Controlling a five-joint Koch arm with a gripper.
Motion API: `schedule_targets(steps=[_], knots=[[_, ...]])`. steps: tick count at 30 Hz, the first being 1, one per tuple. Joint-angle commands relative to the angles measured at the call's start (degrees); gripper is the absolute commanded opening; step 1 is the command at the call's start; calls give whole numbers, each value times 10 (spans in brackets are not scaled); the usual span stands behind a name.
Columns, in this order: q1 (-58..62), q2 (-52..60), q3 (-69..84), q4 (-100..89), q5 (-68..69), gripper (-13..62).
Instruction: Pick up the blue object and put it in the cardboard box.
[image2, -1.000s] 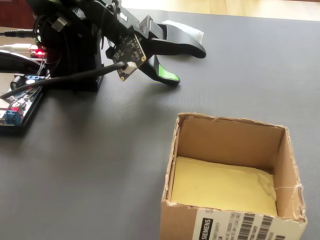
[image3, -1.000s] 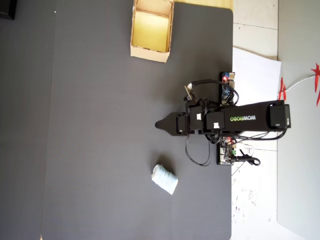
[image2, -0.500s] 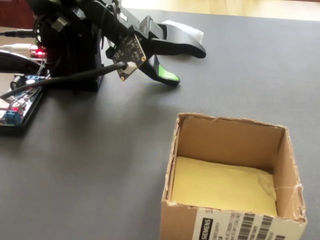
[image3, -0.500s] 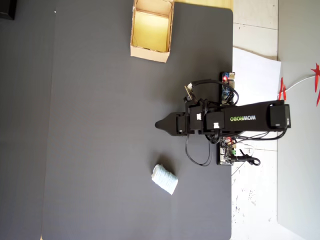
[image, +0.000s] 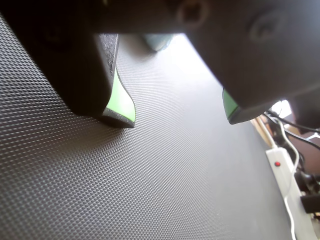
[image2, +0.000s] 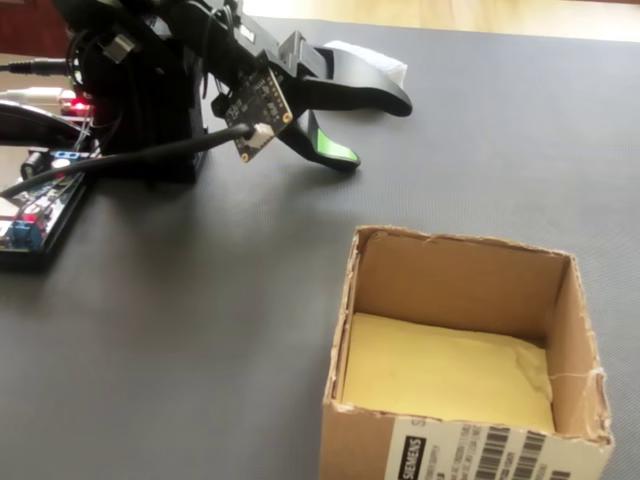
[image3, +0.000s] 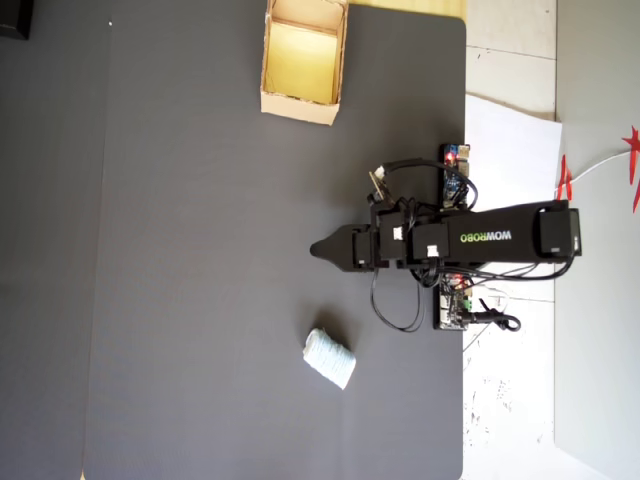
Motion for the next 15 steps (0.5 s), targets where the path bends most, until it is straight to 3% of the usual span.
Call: schedule_targets(steps=[1,15], knots=[[0,47,22,58,2,346],[-16,47,22,58,5,344]])
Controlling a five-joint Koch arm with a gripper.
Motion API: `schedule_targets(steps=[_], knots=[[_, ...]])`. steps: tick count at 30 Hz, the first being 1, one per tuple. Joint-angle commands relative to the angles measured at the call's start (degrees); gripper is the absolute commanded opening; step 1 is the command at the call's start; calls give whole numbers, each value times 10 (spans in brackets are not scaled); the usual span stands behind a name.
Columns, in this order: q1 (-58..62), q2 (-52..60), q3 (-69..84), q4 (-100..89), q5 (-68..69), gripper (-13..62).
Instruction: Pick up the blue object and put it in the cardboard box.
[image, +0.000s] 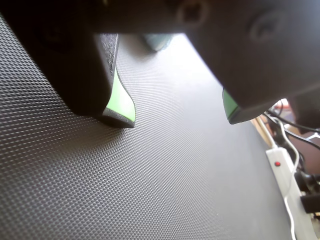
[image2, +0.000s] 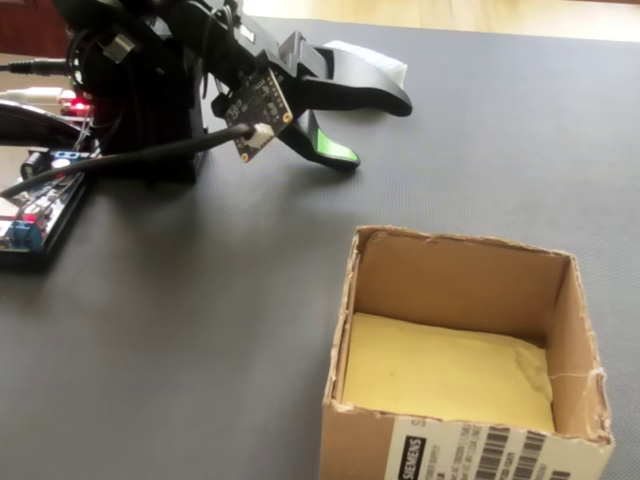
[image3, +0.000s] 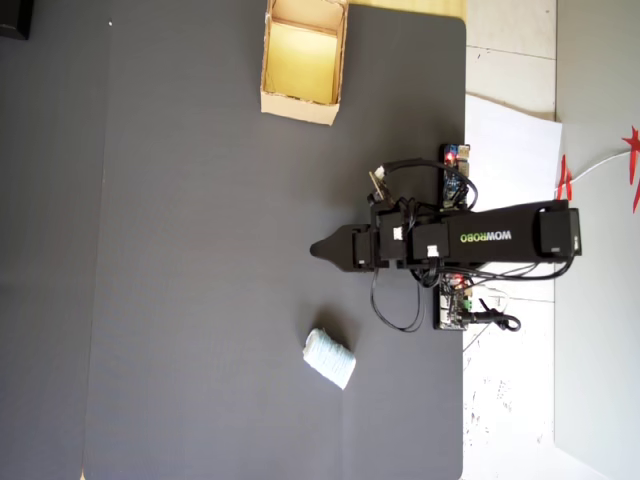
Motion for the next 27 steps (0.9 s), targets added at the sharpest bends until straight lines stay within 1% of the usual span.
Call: schedule_targets(steps=[1,14,20,27], knots=[[-11,47,22,58,6,344],[-166,48,18,59,13,337],[-243,47,16,60,52,337],[-295,42,-6,78,73,333]])
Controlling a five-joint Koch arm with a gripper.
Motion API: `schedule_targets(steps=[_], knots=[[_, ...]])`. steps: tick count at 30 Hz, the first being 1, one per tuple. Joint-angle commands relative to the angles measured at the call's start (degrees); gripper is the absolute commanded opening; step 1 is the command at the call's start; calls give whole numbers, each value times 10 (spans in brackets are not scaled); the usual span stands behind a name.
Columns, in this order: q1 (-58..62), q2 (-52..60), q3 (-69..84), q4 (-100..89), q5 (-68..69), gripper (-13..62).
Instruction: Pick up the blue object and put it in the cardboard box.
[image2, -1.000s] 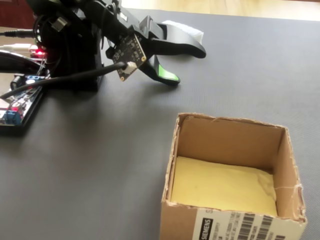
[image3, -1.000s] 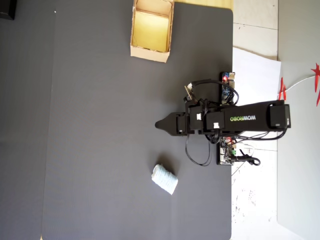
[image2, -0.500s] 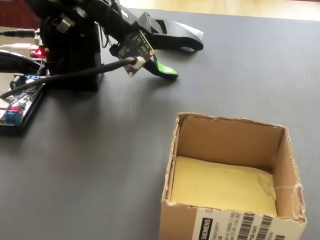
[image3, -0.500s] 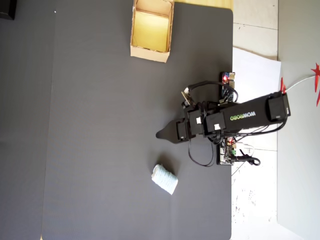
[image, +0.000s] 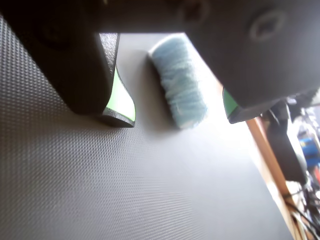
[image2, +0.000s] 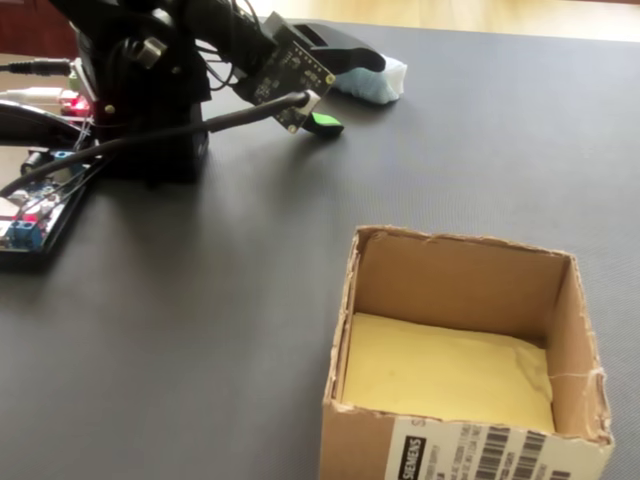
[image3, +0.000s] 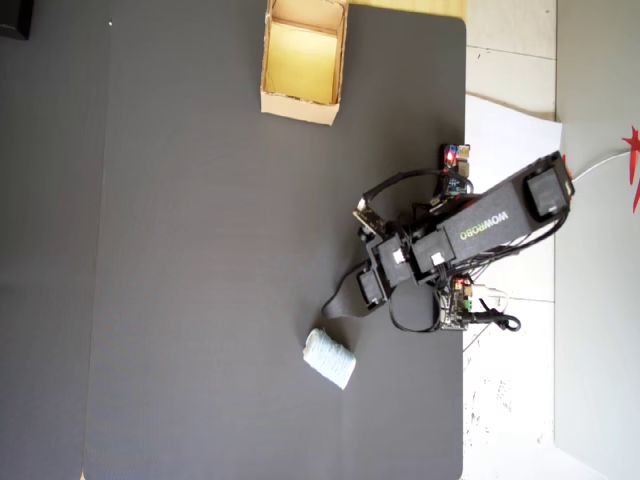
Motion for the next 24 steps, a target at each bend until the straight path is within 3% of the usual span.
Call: schedule_targets(steps=[1,10,24], knots=[[-28,40,-11,81,47,333],[-115,-24,-103,115,45,333],[-121,-124,-328,301,6,336]])
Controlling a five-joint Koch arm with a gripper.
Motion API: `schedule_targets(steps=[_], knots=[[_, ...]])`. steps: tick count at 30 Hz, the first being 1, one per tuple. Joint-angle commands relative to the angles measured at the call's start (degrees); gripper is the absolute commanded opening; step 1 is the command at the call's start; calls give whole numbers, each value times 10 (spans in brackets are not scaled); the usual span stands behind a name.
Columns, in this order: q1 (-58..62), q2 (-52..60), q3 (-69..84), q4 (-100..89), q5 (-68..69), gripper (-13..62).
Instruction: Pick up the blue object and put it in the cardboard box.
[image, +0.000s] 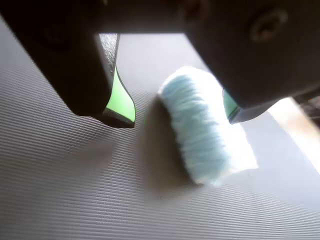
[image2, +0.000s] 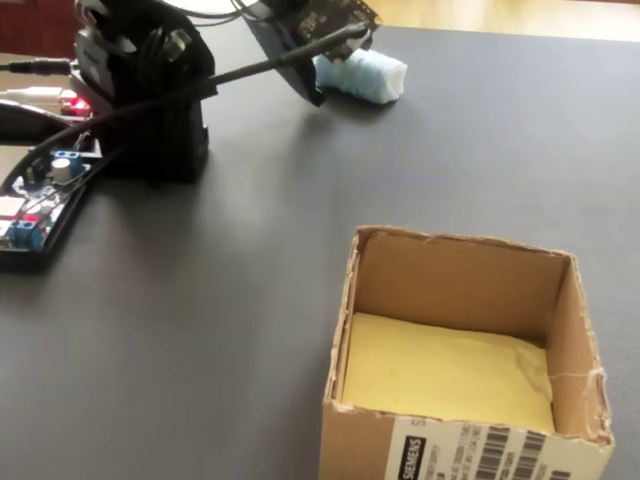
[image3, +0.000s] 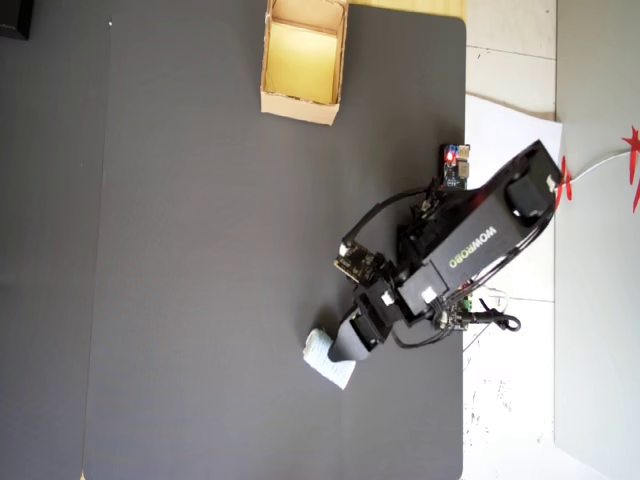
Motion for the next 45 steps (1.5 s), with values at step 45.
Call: schedule_targets(steps=[45], knots=[[265,16,-63,-194,-51,76]])
